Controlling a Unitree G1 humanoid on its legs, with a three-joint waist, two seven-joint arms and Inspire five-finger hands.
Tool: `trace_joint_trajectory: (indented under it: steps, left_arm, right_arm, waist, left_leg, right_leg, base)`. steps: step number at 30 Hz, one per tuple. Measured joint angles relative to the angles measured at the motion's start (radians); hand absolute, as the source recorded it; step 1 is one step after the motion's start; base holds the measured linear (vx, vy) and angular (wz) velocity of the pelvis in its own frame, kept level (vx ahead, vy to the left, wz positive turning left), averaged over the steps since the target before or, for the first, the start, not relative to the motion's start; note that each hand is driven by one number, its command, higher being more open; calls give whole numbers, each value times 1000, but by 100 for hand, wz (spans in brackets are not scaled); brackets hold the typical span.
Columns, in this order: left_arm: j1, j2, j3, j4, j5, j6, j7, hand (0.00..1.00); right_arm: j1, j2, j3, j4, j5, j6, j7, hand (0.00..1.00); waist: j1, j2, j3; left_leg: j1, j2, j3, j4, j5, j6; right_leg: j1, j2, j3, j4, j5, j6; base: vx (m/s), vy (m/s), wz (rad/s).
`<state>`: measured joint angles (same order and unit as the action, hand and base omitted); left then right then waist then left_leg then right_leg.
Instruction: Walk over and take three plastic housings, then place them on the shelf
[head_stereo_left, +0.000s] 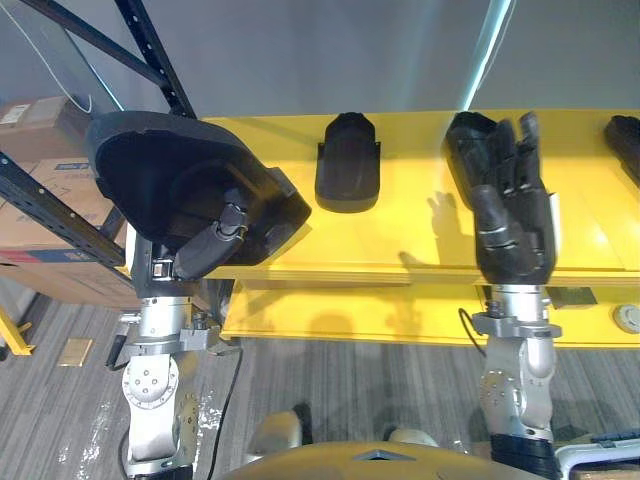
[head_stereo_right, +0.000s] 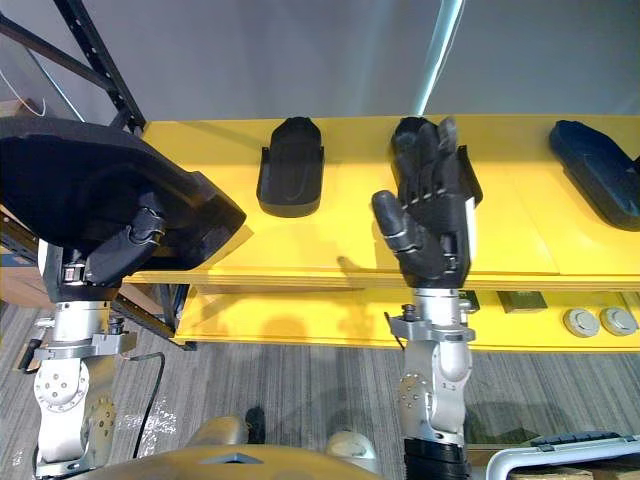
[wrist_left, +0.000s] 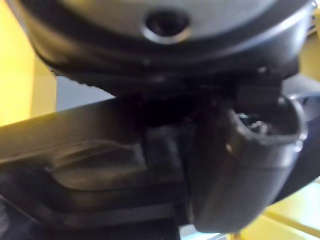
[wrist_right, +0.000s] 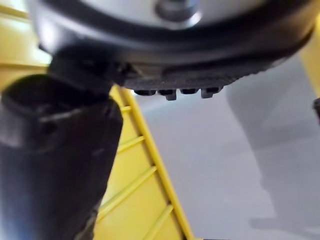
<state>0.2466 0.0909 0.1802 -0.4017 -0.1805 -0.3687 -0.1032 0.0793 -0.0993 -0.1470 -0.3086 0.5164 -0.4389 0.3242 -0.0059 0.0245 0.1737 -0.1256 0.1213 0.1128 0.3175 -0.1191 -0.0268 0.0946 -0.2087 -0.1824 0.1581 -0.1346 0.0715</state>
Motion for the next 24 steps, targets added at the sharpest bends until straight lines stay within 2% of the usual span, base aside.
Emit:
trace_joint_trajectory:
  steps: [1, 2, 3, 4, 5, 6, 8, 9, 12, 13, 15, 17, 18, 20, 22, 24]
  left_arm:
    - [0, 5, 10, -1, 0, -6, -2, 0]
    - [1, 7, 27, -2, 1, -16, -7, 0]
    - [1, 8, 45, -2, 5, -24, -8, 0]
    - [0, 12, 57, -3, 8, -26, -8, 0]
    - [-9, 37, 87, -7, 7, -27, -9, 0]
    - [-15, 87, 121, -11, 6, -27, -12, 0]
    - [-16, 120, 143, -11, 1, -24, -29, 0]
    - [-18, 130, 158, -14, -6, -20, -46, 0]
    - [-50, 172, 180, -55, -13, 24, -104, 0]
    - [-62, 180, 178, -56, -14, 30, -115, 0]
    - [-100, 194, 163, -63, -31, 82, -153, 0]
    - [-100, 194, 151, -62, -59, 128, -179, 0]
    - [-99, 195, 151, -61, -74, 164, -219, 0]
    - [-99, 195, 149, -60, -104, 205, -267, 0]
    - [-103, 199, 144, -58, -162, 285, -307, 0]
    - [-126, 220, 139, -14, -173, 336, -306, 0]
  right_arm:
    - [-24, -23, 2, -4, 2, -16, 1, 100]
    - [-47, -48, 3, -4, 2, -19, 0, 100]
    - [-62, -60, 7, 0, 2, -20, -3, 100]
    - [-64, -62, 7, 0, 2, -20, -5, 100]
    - [-64, -53, 18, 1, 2, -20, -9, 100]
    - [-63, -31, 29, 13, -1, -15, -15, 100]
    - [-63, -16, 29, 26, -1, -14, -22, 100]
    - [-63, -10, 29, 29, 0, -13, -26, 100]
    - [-63, -4, 28, 31, 1, -13, -27, 100]
    - [-63, -3, 30, 30, 0, -12, -27, 100]
    - [-64, 1, 39, 28, -13, 1, -32, 100]
    - [-62, -1, 39, 29, -82, 21, -55, 100]
    - [-58, -3, 37, 30, -126, 37, -72, 100]
    - [-52, -14, 35, 31, -157, 58, -75, 100]
    - [-52, -43, 27, 31, -155, 93, -71, 100]
    - [-52, -66, 16, 31, -152, 119, -67, 100]
  waist:
    - [3, 6, -2]
    - [4, 34, -14]
    - [7, 48, -20]
    - [6, 50, -26]
    - [4, 36, -30]
    - [3, -3, -26]
    - [4, -17, -33]
    - [4, -15, -33]
    - [1, -10, -32]
    - [0, -10, -34]
    - [-4, -6, -34]
    - [-21, 19, -33]
    - [-23, 32, -33]
    - [-26, 41, -36]
    - [-28, 45, -38]
    - [-29, 47, -39]
  left_leg:
    - [-4, 18, -30, -10, 28, -16]
    - [9, 34, -61, -32, 129, -22]
    - [31, 26, -72, -34, 107, -87]
    - [42, 19, -56, -45, 80, -110]
    - [57, -5, -30, -79, 49, -105]
    - [79, -48, -5, -120, 65, -81]
    - [98, -70, 5, -157, 79, -69]
    - [118, -76, 15, -194, 94, -64]
    - [142, -77, 24, -297, 149, -61]
    - [136, -76, 21, -306, 155, -63]
    - [132, -70, 17, -369, 192, -73]
    - [128, -53, 5, -407, 223, -81]
    - [123, -37, 5, -406, 233, -90]
    - [121, -21, 4, -406, 242, -94]
    - [122, -1, 5, -406, 248, -104]
    - [123, 6, 7, -404, 252, -109]
  right_leg:
    - [-5, -23, 20, 21, -8, 27]
    - [-16, -37, 44, 57, -24, 66]
    - [-33, -50, 70, 82, -41, 90]
    - [-38, -61, 81, 87, -43, 88]
    - [-43, -92, 91, 82, -44, 85]
    - [-42, -134, 109, 71, -23, 90]
    - [-35, -155, 104, 43, 21, 100]
    - [-31, -158, 95, 30, 59, 109]
    - [-41, -149, 11, 0, 119, 100]
    - [-41, -147, -2, -11, 120, 98]
    - [-42, -135, -50, -62, 115, 101]
    - [-46, -114, -68, -76, 115, 103]
    - [-50, -99, -69, -76, 116, 104]
    - [-51, -84, -72, -77, 123, 114]
    - [-51, -64, -72, -78, 124, 115]
    - [-51, -58, -72, -78, 124, 114]
  base:
    - [22, 305, -28]
    - [20, 414, -47]
    - [2, 381, -46]
    - [1, 399, -33]
    - [10, 351, -23]
    - [18, 315, -16]
    - [-2, 193, -14]
    - [-24, 152, -15]
    - [-56, 67, -6]
    - [-68, -13, 10]
    - [-74, -60, 10]
    - [-66, -77, 14]
    - [-52, -79, 9]
    - [-18, -83, -3]
    - [-1, -83, -5]
    - [-22, -42, -3]
